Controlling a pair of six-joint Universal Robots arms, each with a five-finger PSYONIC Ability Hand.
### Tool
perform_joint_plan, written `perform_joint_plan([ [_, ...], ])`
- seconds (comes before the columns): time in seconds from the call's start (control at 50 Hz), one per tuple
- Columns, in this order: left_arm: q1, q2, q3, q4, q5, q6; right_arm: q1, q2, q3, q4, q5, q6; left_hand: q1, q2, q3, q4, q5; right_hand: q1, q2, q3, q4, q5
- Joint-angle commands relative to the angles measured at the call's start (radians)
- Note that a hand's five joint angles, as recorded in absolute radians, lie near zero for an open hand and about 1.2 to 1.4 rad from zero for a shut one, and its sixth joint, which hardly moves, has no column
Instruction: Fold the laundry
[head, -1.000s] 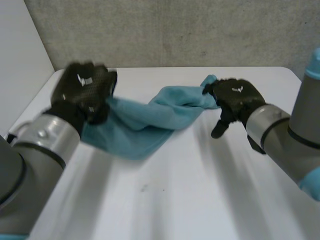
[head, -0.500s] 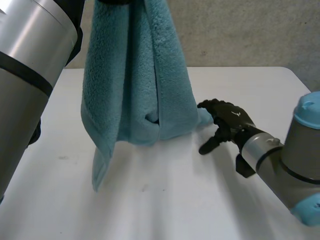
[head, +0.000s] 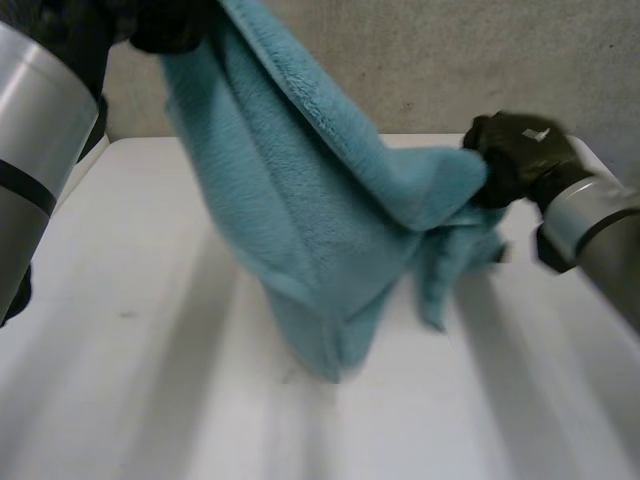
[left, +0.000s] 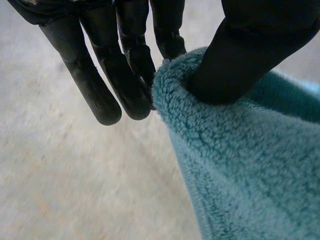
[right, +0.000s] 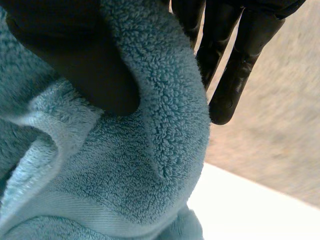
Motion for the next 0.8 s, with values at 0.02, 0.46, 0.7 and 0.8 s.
perform_joint_plan([
  [0.02,0.117,0.006,-0.141,-0.001,0.008,-0.008,-0.088,0.029,-0.262,0.374,-0.119,-0.295,0.274,0.197,0.202,0.2,0.243,0.42,0.218,0.238,0.209,0.264],
  [0.46,0.278,-0.285,-0.287,0.036,0.008,-0.011,0.013,0.521,-0.629,0.574,0.028,-0.484,0.274,0.197,0.202,0.2,0.243,-0.571,-0.772,-0.753,-0.782,-0.726],
  [0.7,0.353,-0.413,-0.206,0.126,0.009,-0.007,0.004,-0.014,0.033,0.281,-0.02,-0.399,0.274,0.197,0.202,0.2,0.243,-0.396,-0.598,-0.578,-0.607,-0.552],
  [0.8,0.355,-0.491,-0.146,0.134,0.008,-0.006,0.004,-0.127,0.197,0.269,-0.087,-0.398,0.274,0.197,0.202,0.2,0.243,-0.258,-0.459,-0.44,-0.469,-0.413],
])
